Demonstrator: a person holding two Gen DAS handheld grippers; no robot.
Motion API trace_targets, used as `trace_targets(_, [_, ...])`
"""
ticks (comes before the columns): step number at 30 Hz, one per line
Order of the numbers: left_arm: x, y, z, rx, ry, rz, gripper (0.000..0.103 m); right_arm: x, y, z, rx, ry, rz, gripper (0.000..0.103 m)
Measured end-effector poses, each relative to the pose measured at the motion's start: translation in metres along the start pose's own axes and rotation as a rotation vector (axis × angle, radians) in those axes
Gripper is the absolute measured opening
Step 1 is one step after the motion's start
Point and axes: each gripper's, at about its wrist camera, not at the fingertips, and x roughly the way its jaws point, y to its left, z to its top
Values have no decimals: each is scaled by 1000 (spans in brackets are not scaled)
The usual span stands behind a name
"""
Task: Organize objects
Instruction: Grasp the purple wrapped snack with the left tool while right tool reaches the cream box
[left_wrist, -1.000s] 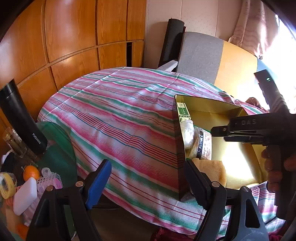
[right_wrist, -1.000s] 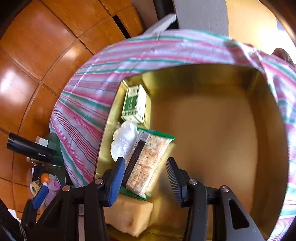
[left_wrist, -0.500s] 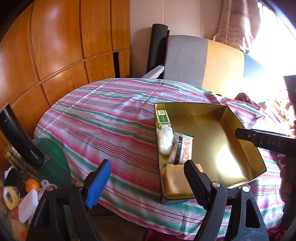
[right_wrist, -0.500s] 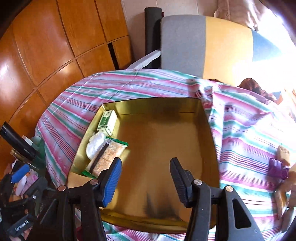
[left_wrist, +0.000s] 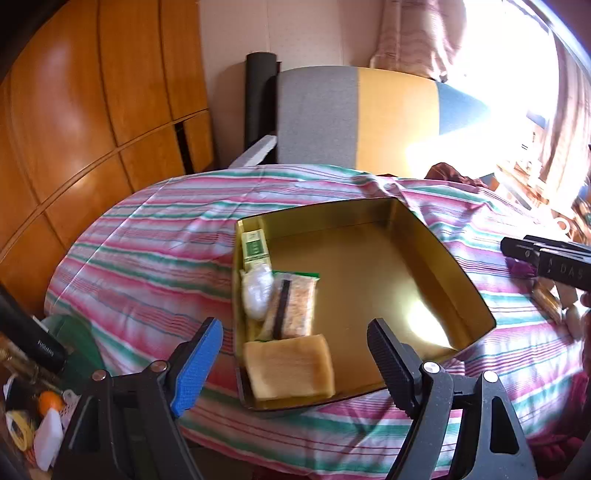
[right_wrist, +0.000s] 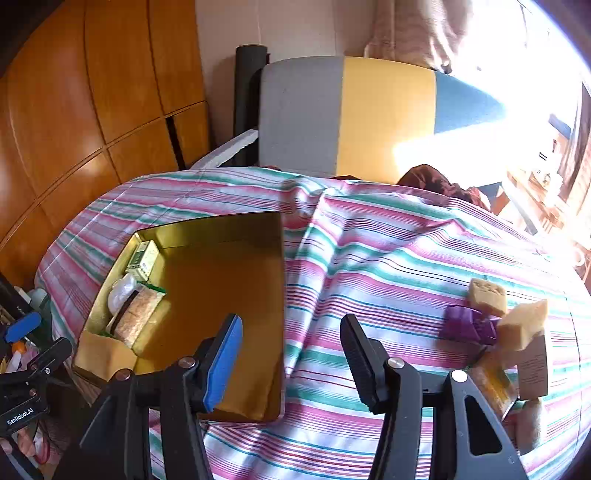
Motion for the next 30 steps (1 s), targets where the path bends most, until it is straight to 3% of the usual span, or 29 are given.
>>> trace_targets(12, [6,-79,19,153,-17,-127,81,-42,-189,-19,314,-48,-250,59])
trace_targets(16, [10,-104,23,193,-6,-167,81,-52,-250,-31,442,-73,-317,73])
trace_targets(22, [15,-150,31,261,10,-235,81,-44,-314,-56,636,-116,-310,73])
trace_targets(27, [33,-199,42,312,67,-294,81,-32,-343,-87,817,-97,-260,73])
trace_targets(30, [54,-228,49,318,125,-338,81,-40,-350,-93,868,-132,-240,73])
